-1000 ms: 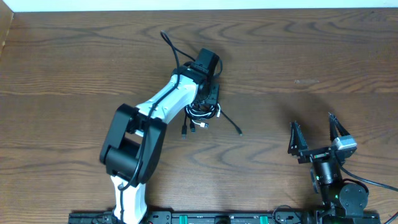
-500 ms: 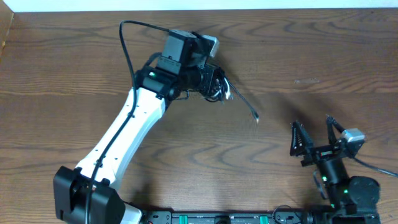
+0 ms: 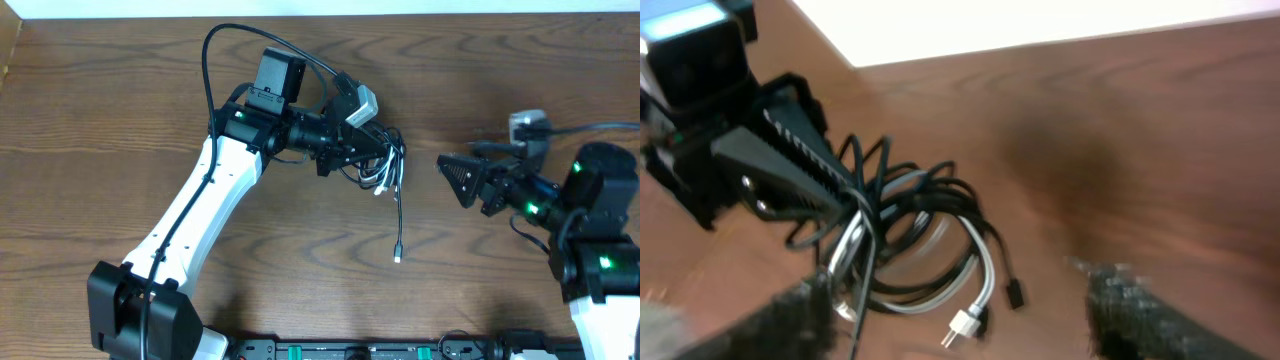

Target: Untangle cables

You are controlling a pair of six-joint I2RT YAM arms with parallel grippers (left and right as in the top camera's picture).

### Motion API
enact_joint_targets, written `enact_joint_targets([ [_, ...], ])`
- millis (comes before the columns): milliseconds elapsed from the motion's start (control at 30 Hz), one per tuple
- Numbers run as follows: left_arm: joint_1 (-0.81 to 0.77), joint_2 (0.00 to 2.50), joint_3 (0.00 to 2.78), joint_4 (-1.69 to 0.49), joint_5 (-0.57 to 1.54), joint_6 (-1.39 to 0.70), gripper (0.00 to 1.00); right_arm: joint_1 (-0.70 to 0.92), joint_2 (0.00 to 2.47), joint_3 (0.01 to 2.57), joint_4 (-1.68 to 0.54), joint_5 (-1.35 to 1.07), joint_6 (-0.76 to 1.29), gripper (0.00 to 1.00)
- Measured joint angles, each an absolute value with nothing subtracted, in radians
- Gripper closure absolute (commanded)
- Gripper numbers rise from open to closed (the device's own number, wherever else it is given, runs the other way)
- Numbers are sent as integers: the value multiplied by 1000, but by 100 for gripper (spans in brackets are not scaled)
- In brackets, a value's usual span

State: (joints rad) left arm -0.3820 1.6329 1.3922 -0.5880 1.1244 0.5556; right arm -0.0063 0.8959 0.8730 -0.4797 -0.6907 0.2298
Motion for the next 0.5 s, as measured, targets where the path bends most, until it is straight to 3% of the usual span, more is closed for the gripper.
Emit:
enact_joint_targets([
  [167, -381, 1633, 1392, -613, 1214, 584, 93, -6, 1008, 875, -467, -824, 219, 48],
  [267, -381, 1633, 1392, -635, 1237, 586, 93, -6, 1043, 875, -467, -861, 215, 61],
  [500, -381, 1633, 1392, -673, 1258, 556, 93, -6, 1061, 875, -466, -950, 165, 62],
])
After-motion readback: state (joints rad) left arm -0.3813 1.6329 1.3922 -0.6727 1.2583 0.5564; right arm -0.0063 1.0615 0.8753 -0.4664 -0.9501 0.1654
